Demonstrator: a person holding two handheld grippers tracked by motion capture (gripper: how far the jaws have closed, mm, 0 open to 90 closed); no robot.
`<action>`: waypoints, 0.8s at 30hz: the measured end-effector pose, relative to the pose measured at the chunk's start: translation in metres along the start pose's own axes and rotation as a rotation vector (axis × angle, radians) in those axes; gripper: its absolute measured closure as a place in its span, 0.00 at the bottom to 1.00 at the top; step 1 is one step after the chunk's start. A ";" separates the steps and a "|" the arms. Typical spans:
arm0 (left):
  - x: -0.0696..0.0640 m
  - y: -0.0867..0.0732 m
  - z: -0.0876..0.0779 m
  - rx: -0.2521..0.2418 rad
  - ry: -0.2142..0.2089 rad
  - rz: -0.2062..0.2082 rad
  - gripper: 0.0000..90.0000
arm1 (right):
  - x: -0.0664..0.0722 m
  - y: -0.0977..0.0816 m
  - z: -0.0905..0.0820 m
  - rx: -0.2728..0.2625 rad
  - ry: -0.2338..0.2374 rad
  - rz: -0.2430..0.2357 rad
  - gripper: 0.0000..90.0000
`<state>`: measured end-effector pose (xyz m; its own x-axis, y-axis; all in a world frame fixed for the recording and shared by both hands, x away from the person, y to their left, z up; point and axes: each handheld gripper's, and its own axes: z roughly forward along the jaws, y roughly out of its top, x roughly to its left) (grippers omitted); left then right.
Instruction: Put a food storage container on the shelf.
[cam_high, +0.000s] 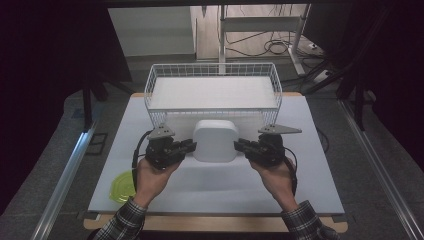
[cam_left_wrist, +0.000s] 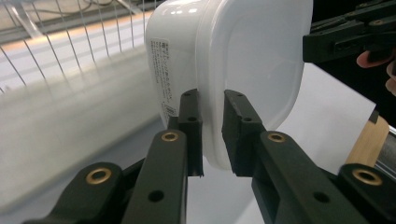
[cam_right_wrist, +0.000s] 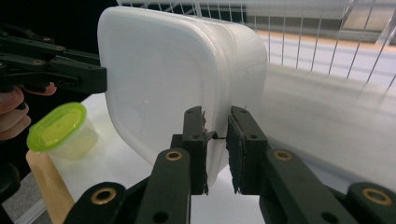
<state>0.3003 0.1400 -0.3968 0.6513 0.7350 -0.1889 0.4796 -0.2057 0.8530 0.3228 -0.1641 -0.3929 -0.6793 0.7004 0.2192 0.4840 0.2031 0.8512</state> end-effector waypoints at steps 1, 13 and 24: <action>0.001 0.006 -0.002 -0.008 0.001 0.003 0.87 | 0.001 0.007 -0.002 -0.007 0.000 -0.003 0.86; 0.007 0.036 -0.011 -0.041 0.012 0.004 0.87 | 0.002 0.045 -0.006 -0.034 -0.010 -0.033 0.86; 0.017 0.064 -0.018 -0.064 0.032 -0.002 0.87 | 0.002 0.075 -0.004 -0.056 -0.018 -0.051 0.86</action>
<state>0.3314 0.1505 -0.3368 0.6306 0.7560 -0.1755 0.4414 -0.1633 0.8823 0.3552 -0.1501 -0.3266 -0.6924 0.7021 0.1663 0.4168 0.2011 0.8865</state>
